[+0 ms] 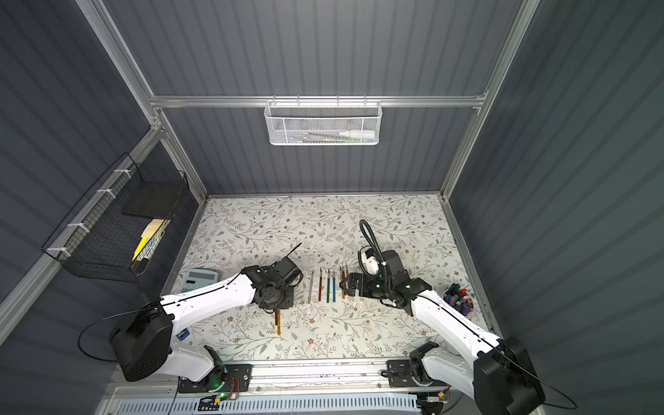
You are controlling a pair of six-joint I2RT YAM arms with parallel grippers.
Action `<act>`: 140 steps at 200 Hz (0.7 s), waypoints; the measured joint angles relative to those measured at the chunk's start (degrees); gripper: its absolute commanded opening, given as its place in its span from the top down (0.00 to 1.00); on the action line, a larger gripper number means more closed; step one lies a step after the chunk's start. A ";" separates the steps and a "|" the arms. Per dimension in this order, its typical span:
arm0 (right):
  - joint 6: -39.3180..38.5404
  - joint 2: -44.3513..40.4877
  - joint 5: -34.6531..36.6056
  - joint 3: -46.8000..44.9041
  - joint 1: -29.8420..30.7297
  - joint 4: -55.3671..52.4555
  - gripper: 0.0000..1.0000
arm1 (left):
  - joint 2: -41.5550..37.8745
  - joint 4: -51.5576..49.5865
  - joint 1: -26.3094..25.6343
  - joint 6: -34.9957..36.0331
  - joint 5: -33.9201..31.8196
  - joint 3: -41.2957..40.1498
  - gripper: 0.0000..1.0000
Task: Remove protective caps from carving knives
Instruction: Place the carving knife at the center of the board, then pick up the carving knife from the center of the board.
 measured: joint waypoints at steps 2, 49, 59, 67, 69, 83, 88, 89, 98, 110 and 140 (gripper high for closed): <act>0.00 0.00 0.00 0.00 0.00 0.00 0.01 | 0.00 -0.11 0.00 -0.02 -0.11 -0.02 0.73; 0.00 -0.02 0.02 0.00 0.04 0.02 0.01 | 0.24 -0.92 0.00 -0.04 -1.68 -0.02 0.73; 0.00 -0.07 0.02 -0.02 0.04 0.02 0.01 | 0.74 -0.81 0.00 -0.04 -1.79 -0.02 0.74; 0.00 -0.13 0.02 -0.02 0.04 0.04 0.01 | 1.40 -0.63 0.00 -0.02 -1.81 -0.02 0.74; 0.02 -0.13 0.02 -0.02 0.04 0.07 0.01 | 1.57 -0.61 0.00 -0.02 -1.81 -0.02 0.74; 0.04 -0.31 0.02 -0.13 0.04 0.28 0.01 | 2.60 -0.44 0.00 -0.02 -1.81 -0.02 0.75; 0.04 -0.37 0.02 -0.24 0.04 0.39 0.01 | 2.82 -0.42 0.00 -0.02 -1.81 -0.02 0.75; 0.04 -0.39 0.02 -0.26 0.04 0.39 0.01 | 2.86 -0.39 0.00 -0.02 -1.81 -0.02 0.75; 0.07 -0.44 0.04 -0.42 0.07 0.37 0.01 | 3.08 -0.39 0.00 -0.02 -1.81 -0.02 0.75; 0.04 -0.44 0.07 -0.63 0.09 0.39 0.01 | 3.21 -0.39 0.00 -0.02 -1.84 -0.02 0.75; 0.04 -0.44 0.07 -0.87 0.11 0.39 0.01 | 3.67 -0.26 0.00 -0.02 -1.86 -0.09 0.76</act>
